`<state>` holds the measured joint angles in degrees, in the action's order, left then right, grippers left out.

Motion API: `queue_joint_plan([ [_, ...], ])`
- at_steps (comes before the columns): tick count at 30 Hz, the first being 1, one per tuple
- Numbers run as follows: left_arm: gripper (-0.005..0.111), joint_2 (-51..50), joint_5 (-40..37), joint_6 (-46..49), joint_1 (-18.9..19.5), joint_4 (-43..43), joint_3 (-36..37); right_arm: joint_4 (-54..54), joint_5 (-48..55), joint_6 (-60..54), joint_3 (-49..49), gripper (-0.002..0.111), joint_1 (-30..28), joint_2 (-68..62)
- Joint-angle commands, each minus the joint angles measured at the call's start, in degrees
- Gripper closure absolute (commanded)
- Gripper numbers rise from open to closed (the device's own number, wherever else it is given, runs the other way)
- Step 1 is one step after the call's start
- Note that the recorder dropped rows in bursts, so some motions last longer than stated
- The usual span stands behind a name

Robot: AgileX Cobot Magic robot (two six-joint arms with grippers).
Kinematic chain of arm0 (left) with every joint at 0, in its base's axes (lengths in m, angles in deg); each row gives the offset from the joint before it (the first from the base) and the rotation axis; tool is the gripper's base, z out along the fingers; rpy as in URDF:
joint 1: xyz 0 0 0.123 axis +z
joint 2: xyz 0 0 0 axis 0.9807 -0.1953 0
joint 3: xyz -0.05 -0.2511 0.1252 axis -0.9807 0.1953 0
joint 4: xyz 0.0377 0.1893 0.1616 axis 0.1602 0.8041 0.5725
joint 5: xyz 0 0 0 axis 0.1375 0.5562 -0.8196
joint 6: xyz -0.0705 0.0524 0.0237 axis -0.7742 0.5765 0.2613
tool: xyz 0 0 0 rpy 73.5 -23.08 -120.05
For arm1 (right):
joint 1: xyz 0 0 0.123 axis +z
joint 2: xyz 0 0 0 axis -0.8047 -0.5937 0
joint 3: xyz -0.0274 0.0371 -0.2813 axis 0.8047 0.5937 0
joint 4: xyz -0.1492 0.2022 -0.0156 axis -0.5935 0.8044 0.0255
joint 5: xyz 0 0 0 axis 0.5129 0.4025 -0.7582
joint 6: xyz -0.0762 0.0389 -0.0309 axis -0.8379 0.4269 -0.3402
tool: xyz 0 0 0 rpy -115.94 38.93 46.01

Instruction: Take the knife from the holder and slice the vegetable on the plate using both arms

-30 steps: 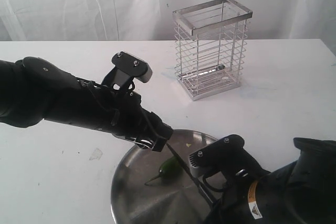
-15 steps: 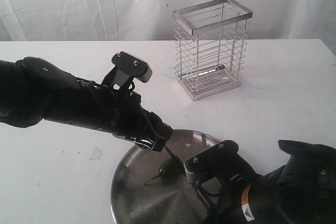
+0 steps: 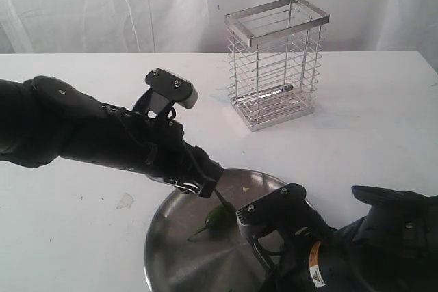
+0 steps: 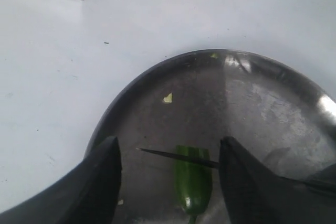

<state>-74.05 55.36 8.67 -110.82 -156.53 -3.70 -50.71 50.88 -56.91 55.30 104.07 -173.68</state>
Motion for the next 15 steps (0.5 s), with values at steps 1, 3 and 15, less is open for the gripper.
queue_joint_plan([
  [1, 0.059, -2.92, -1.36, -0.46, 0.03, -0.87, 0.5, -0.04, -0.55, -0.56, -0.4, 0.108, -0.26, 0.02],
  [3, 0.069, -3.93, -2.19, -0.36, 0.03, -0.87, 0.4, -0.04, -0.55, -0.56, -0.4, 0.108, -0.26, 0.02],
  [15, 0.103, -5.36, -11.28, 8.51, 0.03, -8.38, -1.97, -0.27, -0.67, -0.56, -0.4, 0.108, -0.26, 0.02],
])
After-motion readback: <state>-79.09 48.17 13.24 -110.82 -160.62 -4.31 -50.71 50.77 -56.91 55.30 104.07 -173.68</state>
